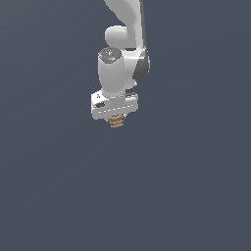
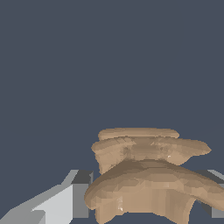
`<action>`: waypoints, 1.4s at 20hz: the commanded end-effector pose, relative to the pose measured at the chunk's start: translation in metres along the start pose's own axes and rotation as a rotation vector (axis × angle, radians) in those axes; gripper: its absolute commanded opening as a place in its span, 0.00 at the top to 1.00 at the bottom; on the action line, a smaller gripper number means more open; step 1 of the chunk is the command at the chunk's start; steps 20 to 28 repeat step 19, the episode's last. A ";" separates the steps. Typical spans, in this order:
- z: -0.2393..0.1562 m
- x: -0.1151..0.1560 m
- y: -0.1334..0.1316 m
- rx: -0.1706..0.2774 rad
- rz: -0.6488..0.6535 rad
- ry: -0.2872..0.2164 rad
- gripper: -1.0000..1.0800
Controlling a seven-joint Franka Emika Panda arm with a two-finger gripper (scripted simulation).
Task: Pick up the object and move it to a goal position.
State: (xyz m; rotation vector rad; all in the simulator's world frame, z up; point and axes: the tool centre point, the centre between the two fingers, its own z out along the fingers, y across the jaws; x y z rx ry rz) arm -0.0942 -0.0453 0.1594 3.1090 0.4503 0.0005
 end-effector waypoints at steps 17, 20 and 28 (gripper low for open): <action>-0.068 -0.050 -0.005 0.000 0.000 0.000 1.00; -0.068 -0.050 -0.005 0.000 0.000 0.000 1.00; -0.068 -0.050 -0.005 0.000 0.000 0.000 1.00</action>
